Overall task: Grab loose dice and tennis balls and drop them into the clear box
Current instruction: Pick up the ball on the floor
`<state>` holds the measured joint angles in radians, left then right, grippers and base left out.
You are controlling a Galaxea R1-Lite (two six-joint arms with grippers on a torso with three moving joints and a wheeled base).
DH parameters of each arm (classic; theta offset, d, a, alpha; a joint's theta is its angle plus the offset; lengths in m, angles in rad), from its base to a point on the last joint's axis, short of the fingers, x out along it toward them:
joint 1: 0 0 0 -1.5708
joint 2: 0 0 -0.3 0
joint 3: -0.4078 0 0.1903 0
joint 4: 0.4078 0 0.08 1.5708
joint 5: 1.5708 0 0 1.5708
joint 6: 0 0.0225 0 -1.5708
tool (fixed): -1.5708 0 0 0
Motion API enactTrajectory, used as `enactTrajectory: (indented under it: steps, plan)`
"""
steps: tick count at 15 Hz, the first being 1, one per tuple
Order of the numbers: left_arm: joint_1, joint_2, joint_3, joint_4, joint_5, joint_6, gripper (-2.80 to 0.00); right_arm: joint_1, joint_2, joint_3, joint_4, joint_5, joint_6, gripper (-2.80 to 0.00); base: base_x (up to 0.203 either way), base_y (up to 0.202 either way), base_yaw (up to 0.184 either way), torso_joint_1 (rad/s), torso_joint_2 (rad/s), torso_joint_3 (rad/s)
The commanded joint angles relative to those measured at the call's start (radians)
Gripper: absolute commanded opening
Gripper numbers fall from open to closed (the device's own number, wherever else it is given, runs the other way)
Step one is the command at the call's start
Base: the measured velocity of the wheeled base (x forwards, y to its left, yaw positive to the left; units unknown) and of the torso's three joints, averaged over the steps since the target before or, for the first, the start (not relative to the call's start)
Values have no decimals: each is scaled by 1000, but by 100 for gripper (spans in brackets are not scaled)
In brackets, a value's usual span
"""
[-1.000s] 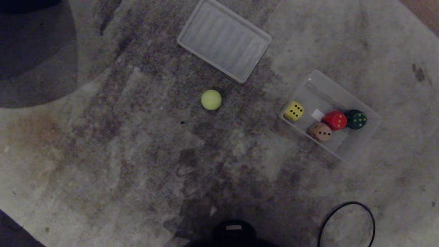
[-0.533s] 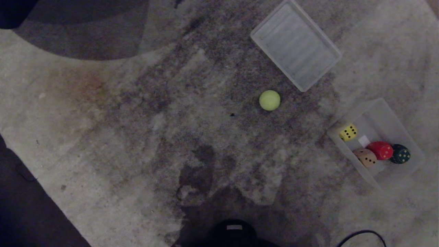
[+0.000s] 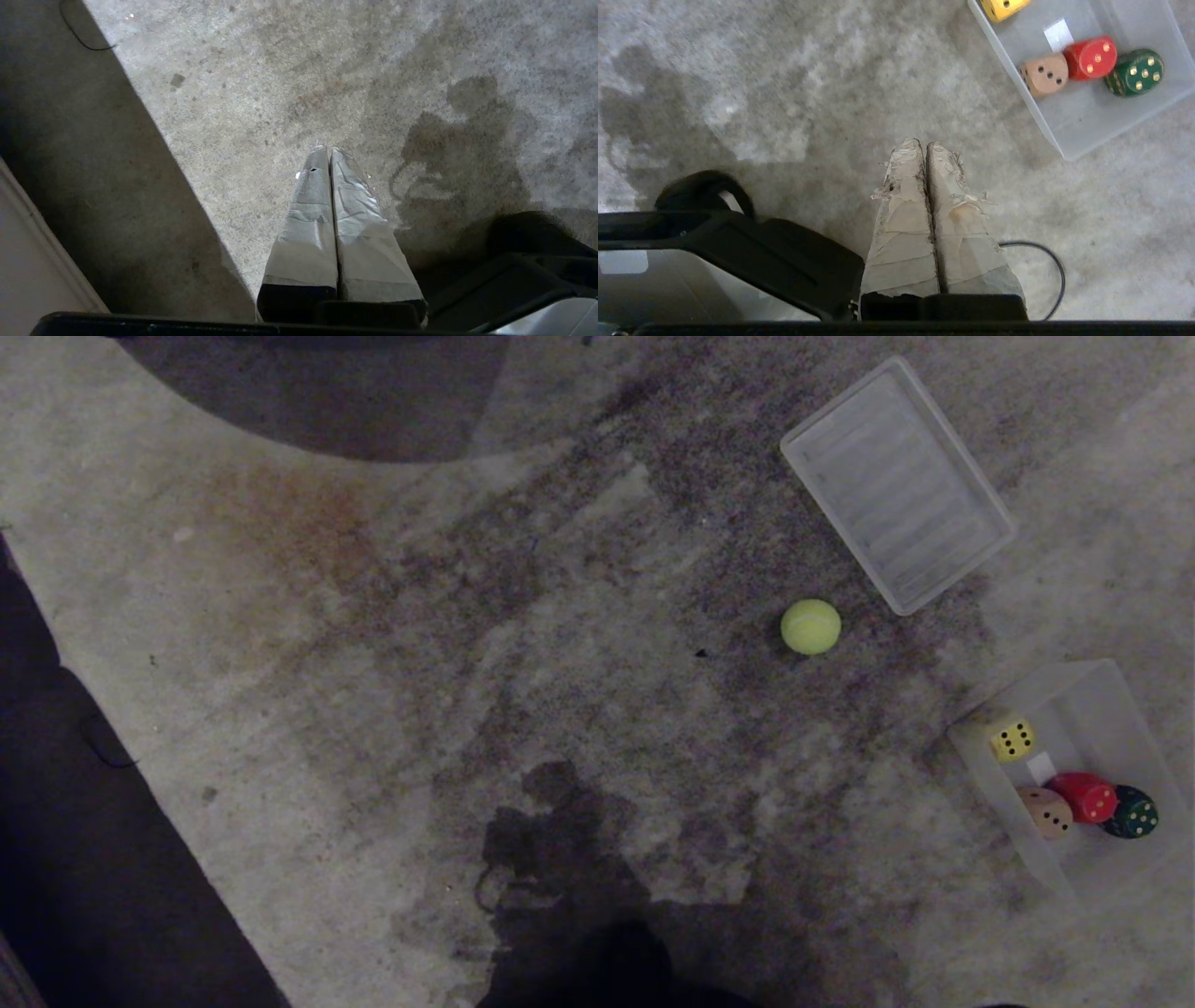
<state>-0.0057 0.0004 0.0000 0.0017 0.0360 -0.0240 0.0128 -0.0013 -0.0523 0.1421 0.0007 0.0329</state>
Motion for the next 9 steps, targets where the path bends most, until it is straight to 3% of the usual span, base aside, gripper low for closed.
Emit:
enactTrajectory:
  steps: [1,9]
  plan:
    - [0,1,2,0,1,-1,-280,1,3,-1,1,1,-1,-280,0,0,0,0,0,0]
    - [0,1,2,-2,1,-2,-280,0,28,-36,1,-4,-13,-280,0,0,0,0,0,0]
